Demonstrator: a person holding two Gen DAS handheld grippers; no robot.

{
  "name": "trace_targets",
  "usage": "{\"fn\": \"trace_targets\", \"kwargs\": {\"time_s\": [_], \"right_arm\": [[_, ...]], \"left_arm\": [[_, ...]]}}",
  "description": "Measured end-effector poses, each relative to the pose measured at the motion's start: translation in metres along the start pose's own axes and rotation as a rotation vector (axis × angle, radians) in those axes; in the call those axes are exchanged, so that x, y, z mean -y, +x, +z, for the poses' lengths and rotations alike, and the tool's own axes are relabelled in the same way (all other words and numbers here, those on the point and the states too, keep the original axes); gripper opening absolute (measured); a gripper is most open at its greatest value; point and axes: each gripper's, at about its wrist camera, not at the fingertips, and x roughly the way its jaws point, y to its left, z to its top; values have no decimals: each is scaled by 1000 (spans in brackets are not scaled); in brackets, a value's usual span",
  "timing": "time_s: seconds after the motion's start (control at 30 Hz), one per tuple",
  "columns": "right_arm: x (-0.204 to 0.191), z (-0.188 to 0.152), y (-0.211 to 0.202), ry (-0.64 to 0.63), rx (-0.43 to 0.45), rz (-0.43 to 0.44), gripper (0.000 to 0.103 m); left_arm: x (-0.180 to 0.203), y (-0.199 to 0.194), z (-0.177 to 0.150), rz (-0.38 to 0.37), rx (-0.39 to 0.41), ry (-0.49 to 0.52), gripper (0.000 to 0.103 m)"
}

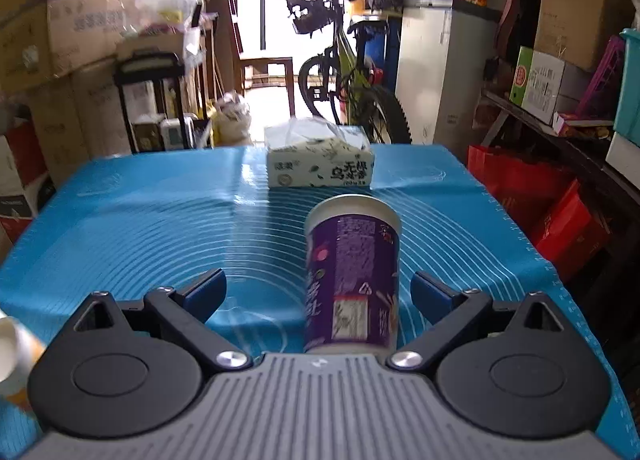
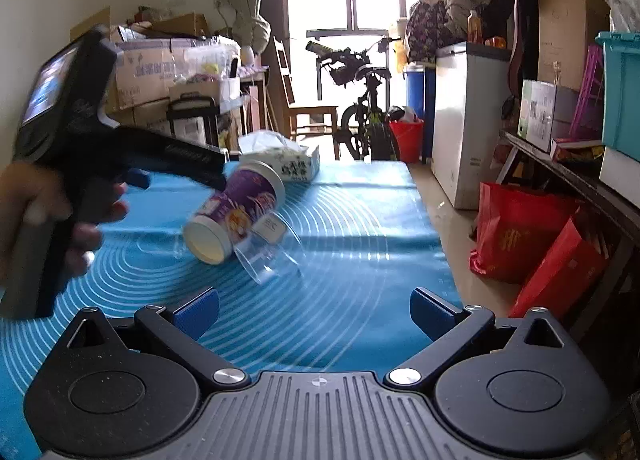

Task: Flip cup upside down
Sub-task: 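Reach the left gripper to the lying purple cup and close on it, then lift the purple cup with the left gripper toward the right gripper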

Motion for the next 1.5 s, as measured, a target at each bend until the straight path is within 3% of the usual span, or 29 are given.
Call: {"fn": "trace_targets", "kwargs": {"time_s": [0.2, 0.27, 0.3, 0.33, 0.57, 0.8, 1.07, 1.3, 1.5], "right_arm": [[6, -5, 15, 4, -23, -1, 103], [5, -6, 18, 6, -25, 3, 103], [5, -7, 19, 6, -27, 5, 103], [5, -7, 20, 4, -28, 6, 103], [0, -6, 18, -6, -22, 7, 103], [-4, -3, -3, -8, 1, 18, 103], [-17, -3, -25, -21, 11, 38, 103], [-26, -3, -32, -48, 7, 38, 103], [-33, -4, -29, -64, -7, 40, 103]], "left_arm": [[3, 26, -3, -26, -48, 3, 96], [7, 31, -3, -46, -58, 32, 82], [8, 33, -3, -63, -66, 41, 68], [9, 33, -4, -77, -69, 37, 67], [8, 18, -5, -43, -11, 55, 66], [1, -36, -15, -15, -46, 108, 66], [-21, -85, -54, 5, -56, 27, 67], [-32, -88, -84, 15, -114, -27, 67], [-34, -87, -89, 16, -93, -43, 68]]}}
